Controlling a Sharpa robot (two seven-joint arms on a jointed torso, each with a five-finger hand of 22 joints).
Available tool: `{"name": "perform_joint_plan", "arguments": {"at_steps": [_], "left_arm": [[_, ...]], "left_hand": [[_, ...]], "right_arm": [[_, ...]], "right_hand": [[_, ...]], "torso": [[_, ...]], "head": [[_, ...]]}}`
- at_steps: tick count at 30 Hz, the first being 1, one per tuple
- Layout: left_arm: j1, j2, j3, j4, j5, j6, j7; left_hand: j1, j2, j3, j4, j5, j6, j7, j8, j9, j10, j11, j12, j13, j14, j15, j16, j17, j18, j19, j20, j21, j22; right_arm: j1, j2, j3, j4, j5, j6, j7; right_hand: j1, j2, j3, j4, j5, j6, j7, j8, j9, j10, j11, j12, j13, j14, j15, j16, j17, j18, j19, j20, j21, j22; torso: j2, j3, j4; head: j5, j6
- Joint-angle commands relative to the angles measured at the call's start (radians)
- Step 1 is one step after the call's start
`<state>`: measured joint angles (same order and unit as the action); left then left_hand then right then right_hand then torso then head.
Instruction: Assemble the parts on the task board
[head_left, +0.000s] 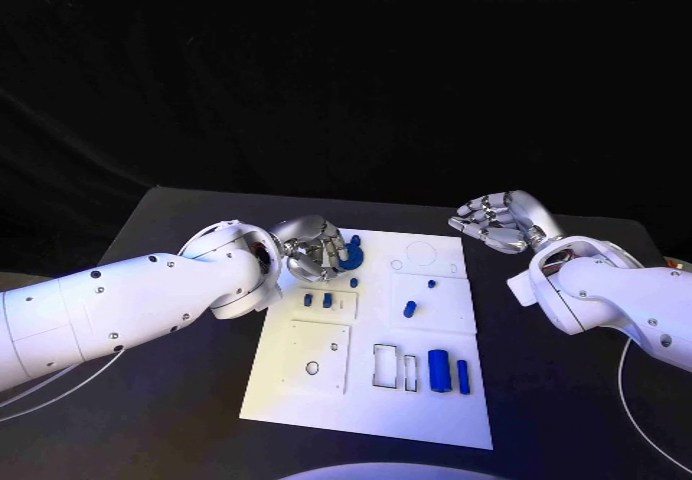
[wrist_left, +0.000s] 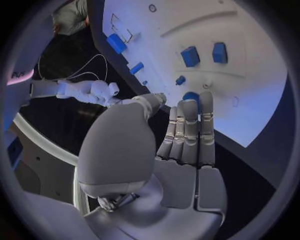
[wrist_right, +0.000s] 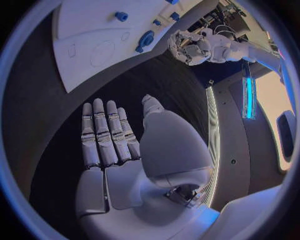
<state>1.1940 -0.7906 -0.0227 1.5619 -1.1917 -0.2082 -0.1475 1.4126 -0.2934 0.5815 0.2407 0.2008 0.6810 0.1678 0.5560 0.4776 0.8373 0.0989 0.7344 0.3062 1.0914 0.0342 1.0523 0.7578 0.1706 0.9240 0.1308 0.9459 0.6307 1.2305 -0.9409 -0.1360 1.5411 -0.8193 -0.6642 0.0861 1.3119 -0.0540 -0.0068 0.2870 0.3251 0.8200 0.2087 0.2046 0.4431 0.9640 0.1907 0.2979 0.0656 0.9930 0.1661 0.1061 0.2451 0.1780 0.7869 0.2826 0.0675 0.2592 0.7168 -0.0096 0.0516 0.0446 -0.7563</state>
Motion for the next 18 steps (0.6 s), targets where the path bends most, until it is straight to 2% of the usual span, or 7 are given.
{"name": "perform_joint_plan", "arguments": {"at_steps": [1,4,7,9,12,16,18], "left_arm": [[-0.008,0.014,-0.002,-0.013,-0.169,-0.111,0.168],[-0.015,0.029,-0.007,-0.028,-0.236,-0.094,0.171],[-0.019,0.043,-0.011,-0.043,-0.281,-0.062,0.161],[-0.021,0.053,-0.015,-0.053,-0.305,-0.039,0.152],[-0.022,0.065,-0.017,-0.064,-0.325,-0.004,0.136],[-0.024,0.078,-0.019,-0.078,-0.337,0.029,0.121],[-0.024,0.083,-0.019,-0.083,-0.341,0.042,0.116]], "left_hand": [[0.016,0.000,-0.023,-0.005,-0.005,0.022,-0.003,-0.017,-0.029,-0.012,0.004,-0.031,-0.030,-0.009,0.001,0.007,-0.011,0.012,0.004,0.004,-0.007,-0.001],[0.025,-0.001,-0.053,-0.013,-0.005,0.023,-0.012,-0.045,-0.061,-0.021,0.008,-0.062,-0.059,-0.007,0.007,0.025,-0.020,0.013,0.007,0.007,-0.004,0.003],[0.034,0.000,-0.066,-0.012,-0.005,0.058,-0.018,-0.060,-0.084,-0.015,0.011,-0.079,-0.081,0.012,0.008,0.065,-0.003,0.012,0.011,0.009,0.008,0.012],[0.039,0.000,-0.082,-0.009,-0.004,0.073,-0.024,-0.082,-0.107,-0.016,0.013,-0.101,-0.103,0.025,0.010,0.102,0.011,0.012,0.012,0.012,0.020,0.023],[0.046,0.000,-0.090,-0.006,-0.004,0.083,-0.024,-0.097,-0.121,-0.018,0.015,-0.118,-0.119,0.032,0.011,0.125,0.017,0.013,0.011,0.013,0.029,0.030],[0.050,0.003,-0.125,0.006,-0.008,0.086,-0.011,-0.126,-0.143,-0.027,0.024,-0.151,-0.145,0.000,0.021,0.126,-0.033,0.012,0.002,0.020,0.035,0.039],[0.067,0.006,-0.132,0.016,-0.007,0.110,-0.016,-0.138,-0.154,-0.007,0.022,-0.165,-0.161,0.029,0.020,0.167,-0.007,0.013,0.005,0.022,0.050,0.050]], "right_arm": [[0.000,0.001,0.000,-0.001,0.005,0.019,0.024],[-0.001,0.001,0.000,-0.001,0.009,0.021,0.031],[-0.001,0.002,0.000,-0.002,0.011,0.023,0.035],[-0.001,0.003,0.000,-0.002,0.012,0.024,0.037],[-0.001,0.003,0.000,-0.002,0.013,0.025,0.037],[-0.001,0.003,0.000,-0.002,0.014,0.025,0.037],[-0.001,0.003,0.000,-0.002,0.014,0.025,0.037]], "right_hand": [[0.011,0.015,-0.002,-0.002,0.005,0.006,0.040,0.006,0.000,-0.004,0.001,-0.007,-0.002,-0.008,-0.002,-0.009,-0.007,0.004,-0.007,0.002,-0.002,-0.006],[0.031,0.023,0.004,-0.005,0.001,0.017,0.036,0.001,-0.005,-0.005,-0.001,-0.016,-0.003,-0.007,-0.003,-0.012,-0.015,0.005,-0.004,0.002,0.000,-0.013],[0.039,0.025,0.007,-0.005,-0.003,0.023,0.034,-0.001,-0.008,-0.003,-0.003,-0.019,-0.002,-0.004,-0.004,-0.012,-0.018,0.005,-0.001,0.001,0.001,-0.016],[0.040,0.025,0.007,-0.004,-0.003,0.024,0.035,-0.003,-0.009,-0.003,-0.002,-0.021,-0.003,-0.004,-0.004,-0.012,-0.019,0.005,0.000,0.001,0.001,-0.017],[0.041,0.024,0.005,-0.003,-0.005,0.023,0.038,-0.007,-0.013,-0.005,0.000,-0.026,-0.003,-0.003,-0.003,-0.013,-0.022,0.005,0.002,0.001,0.002,-0.019],[0.041,0.024,0.005,-0.002,-0.005,0.023,0.039,-0.008,-0.014,-0.006,0.000,-0.027,-0.003,-0.003,-0.003,-0.013,-0.022,0.005,0.003,0.001,0.002,-0.020],[0.041,0.024,0.005,-0.002,-0.005,0.023,0.039,-0.009,-0.014,-0.006,0.001,-0.028,-0.003,-0.004,-0.003,-0.014,-0.023,0.005,0.003,0.001,0.002,-0.020]], "torso": [[0.001,-0.0004,-0.0012],[0.001,0.0008,-0.0004],[0.002,0.0008,0.0000],[0.002,0.0003,-0.0006],[0.002,0.0006,-0.0024],[0.002,0.0017,-0.0027],[0.002,0.0020,-0.0027]], "head": [[-0.003,0.002],[-0.005,0.004],[-0.005,0.003],[-0.005,0.004],[-0.005,0.003],[-0.007,0.005],[-0.007,0.004]]}}
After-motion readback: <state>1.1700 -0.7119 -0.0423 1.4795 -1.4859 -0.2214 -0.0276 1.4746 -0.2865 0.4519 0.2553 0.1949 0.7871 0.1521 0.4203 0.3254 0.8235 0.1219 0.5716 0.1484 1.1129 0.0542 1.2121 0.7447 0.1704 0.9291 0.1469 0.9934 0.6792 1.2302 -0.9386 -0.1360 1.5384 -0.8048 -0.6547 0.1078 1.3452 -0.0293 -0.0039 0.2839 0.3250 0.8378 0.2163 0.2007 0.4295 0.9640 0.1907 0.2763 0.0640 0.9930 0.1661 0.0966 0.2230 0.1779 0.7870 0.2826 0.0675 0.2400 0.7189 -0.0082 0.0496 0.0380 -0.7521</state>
